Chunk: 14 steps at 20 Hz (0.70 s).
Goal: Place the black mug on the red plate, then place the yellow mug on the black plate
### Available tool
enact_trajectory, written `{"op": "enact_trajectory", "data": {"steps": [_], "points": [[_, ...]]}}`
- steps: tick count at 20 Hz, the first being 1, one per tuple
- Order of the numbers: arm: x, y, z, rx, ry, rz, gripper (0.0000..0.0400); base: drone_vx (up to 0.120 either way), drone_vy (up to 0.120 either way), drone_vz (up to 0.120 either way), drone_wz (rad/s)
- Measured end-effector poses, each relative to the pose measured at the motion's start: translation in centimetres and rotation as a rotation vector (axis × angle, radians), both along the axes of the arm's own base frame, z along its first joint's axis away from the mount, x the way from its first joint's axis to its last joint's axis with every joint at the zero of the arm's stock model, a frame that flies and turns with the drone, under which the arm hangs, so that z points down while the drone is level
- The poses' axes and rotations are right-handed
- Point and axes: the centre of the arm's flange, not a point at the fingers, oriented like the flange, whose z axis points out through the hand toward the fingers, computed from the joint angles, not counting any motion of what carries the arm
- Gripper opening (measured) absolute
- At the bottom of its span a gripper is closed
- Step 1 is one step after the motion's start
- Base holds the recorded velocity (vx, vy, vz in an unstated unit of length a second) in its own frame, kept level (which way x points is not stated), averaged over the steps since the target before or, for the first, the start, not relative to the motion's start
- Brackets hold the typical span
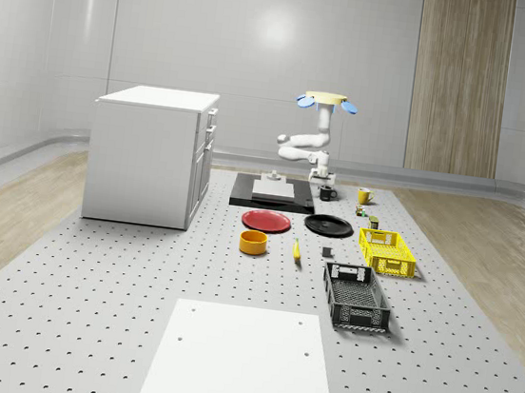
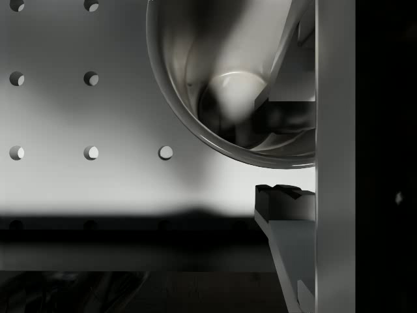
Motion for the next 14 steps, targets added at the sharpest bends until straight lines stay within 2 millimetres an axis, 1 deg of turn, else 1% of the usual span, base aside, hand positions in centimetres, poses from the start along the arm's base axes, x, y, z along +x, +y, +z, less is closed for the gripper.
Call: {"op": "enact_trajectory", "data": {"steps": [4, 8, 11, 14], "points": [[0.0, 0.0, -1.5, 0.0, 0.0, 0.0, 0.0111, 0.0, 0.0, 0.12, 0.0], [0.0, 0.0, -2.5, 0.0, 0.0, 0.0, 0.011, 0.0, 0.0, 0.12, 0.0], [0.0, 0.0, -2.9, 0.0, 0.0, 0.0, 0.011, 0.107, -0.107, 0.12, 0.0], [0.0, 0.0, -3.1, 0.0, 0.0, 0.0, 0.011, 0.12, -0.12, 0.0, 0.0]]}}
